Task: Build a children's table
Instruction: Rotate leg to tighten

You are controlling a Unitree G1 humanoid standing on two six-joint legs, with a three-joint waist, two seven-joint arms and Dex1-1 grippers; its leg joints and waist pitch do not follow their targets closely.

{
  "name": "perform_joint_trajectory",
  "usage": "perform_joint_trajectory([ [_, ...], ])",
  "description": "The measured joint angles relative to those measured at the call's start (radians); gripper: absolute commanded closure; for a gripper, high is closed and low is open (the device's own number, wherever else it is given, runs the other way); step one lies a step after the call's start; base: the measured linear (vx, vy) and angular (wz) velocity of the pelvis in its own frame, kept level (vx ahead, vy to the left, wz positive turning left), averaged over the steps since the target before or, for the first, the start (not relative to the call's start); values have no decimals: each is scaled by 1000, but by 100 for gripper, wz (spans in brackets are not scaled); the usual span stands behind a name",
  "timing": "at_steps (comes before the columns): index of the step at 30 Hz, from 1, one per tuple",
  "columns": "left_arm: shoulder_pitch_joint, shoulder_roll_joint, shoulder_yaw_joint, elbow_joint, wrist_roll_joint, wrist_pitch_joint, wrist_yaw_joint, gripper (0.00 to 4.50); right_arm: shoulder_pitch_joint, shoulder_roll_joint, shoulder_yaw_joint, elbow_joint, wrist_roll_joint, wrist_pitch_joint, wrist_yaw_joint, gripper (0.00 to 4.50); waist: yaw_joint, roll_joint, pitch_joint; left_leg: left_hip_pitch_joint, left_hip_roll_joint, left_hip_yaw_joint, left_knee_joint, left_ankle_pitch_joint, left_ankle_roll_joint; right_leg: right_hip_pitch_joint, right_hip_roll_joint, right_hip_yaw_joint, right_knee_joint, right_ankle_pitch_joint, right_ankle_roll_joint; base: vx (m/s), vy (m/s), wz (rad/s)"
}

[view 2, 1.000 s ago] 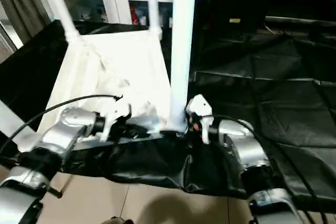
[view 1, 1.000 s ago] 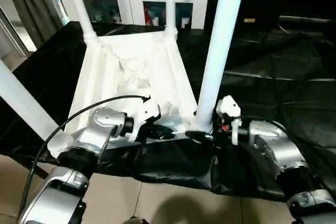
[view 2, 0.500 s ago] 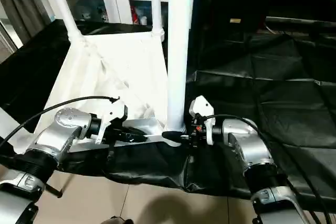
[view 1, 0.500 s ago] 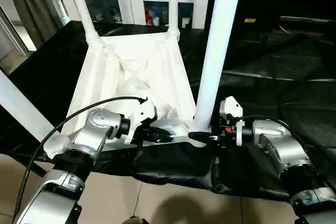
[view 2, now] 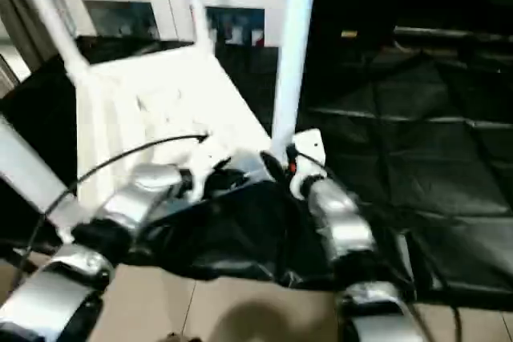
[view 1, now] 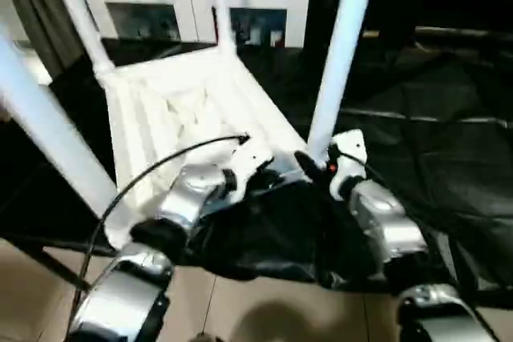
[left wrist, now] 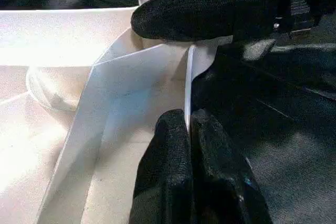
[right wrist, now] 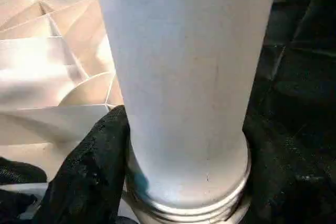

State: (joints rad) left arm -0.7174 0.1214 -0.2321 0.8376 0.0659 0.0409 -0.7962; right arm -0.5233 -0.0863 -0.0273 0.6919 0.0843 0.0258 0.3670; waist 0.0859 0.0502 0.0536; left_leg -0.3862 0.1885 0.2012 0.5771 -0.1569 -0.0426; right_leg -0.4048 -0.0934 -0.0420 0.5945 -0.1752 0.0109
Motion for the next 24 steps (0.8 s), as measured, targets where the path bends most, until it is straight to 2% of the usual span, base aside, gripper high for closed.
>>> perform_joint_trajectory([
  [1, 0, 0, 0, 0, 0, 0, 0, 450, 1, 0, 0, 0, -5, -4, 0, 181, 0, 1, 0, 0, 0, 0, 0, 0, 0, 0, 0, 0, 0, 0, 0, 0, 0, 0],
  [2, 0, -1, 0, 0, 0, -2, 0, 450, 3, 1, 0, 0, -9, -12, 2, 125, 1, 1, -1, 0, 0, 0, 0, 0, 0, 0, 0, 0, 0, 0, 0, 0, 0, 0],
  [6, 7, 11, 3, -7, -1, -10, -32, 450, 15, -10, 1, -15, 4, -18, 71, 102, 1, 2, -1, 1, 0, 0, -1, 0, 0, 0, 0, 0, 0, 1, -2, 0, 0, 0],
  [9, 36, 52, 4, -48, -14, -19, -106, 450, 34, -70, 42, -46, 9, -17, 217, 67, -1, 2, -1, 1, 1, 0, -2, 0, 0, 0, 0, -2, 0, 3, -5, 0, 0, 0],
  [14, 70, 123, 5, -95, -51, -28, -256, 450, 55, -151, 106, -97, 27, -18, 440, 67, 4, 1, -1, -1, 3, 0, -3, 0, 0, -1, 1, -4, 1, 2, -3, 0, 0, 0],
  [20, 115, 191, -14, -176, -86, -15, -430, 450, 60, -202, 153, -141, 70, -12, 656, 67, 11, 0, 0, -4, 3, 0, -2, 0, 0, -2, 0, -4, 0, 1, -4, 0, 0, 0],
  [23, 119, 206, -20, -188, -94, -6, -471, 450, 60, -225, 155, -143, 78, -6, 714, 67, 16, -1, 0, -6, 3, 0, 0, 0, 0, -3, 0, -4, 0, 1, -4, 0, 0, 0],
  [24, 119, 207, -20, -188, -95, -2, -478, 450, 60, -233, 156, -143, 80, -6, 727, 92, 17, -1, 1, -6, 3, 1, 0, 0, 0, -3, 0, -3, 0, 1, -4, 0, 0, 0],
])
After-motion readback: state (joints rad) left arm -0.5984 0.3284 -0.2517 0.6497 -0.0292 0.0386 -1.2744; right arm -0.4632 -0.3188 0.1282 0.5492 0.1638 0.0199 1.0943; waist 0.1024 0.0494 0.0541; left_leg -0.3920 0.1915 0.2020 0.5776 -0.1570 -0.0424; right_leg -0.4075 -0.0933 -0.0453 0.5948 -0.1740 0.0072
